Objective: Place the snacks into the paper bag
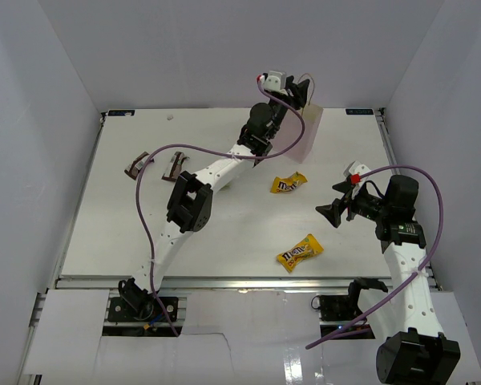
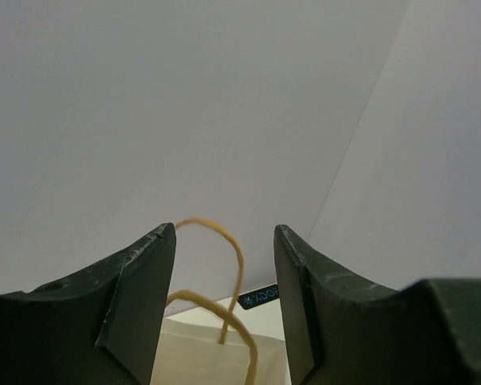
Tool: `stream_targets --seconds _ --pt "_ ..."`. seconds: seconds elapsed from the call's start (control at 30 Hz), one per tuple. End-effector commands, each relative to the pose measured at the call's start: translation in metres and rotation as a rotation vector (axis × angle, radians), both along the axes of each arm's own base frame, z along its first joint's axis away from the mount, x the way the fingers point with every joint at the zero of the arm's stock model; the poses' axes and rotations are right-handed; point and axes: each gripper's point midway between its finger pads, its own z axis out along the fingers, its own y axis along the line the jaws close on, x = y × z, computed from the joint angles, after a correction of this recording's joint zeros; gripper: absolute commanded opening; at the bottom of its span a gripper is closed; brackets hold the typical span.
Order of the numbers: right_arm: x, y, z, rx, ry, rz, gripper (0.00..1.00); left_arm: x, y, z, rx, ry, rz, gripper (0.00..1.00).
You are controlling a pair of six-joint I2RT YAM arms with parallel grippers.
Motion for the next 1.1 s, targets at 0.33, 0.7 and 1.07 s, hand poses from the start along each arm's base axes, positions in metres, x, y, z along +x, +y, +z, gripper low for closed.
stream_targets --seconds 0.33,0.7,1.07 --pt "-0.005 0.007 -0.005 0.002 -0.026 0.084 0.9 -0.072 0.038 0.15 -0.003 -0.18 -0.087 0.64" --pt "-0.092 0.051 -0.078 -0.343 -0.136 0.904 1.0 -0.257 0.129 0.072 0.185 0.073 -0.444 0.85" --pt "-0.095 0.07 -0.148 -0.826 -0.006 1.064 0.94 -0.318 0.239 -0.126 0.552 0.494 -0.213 0.9"
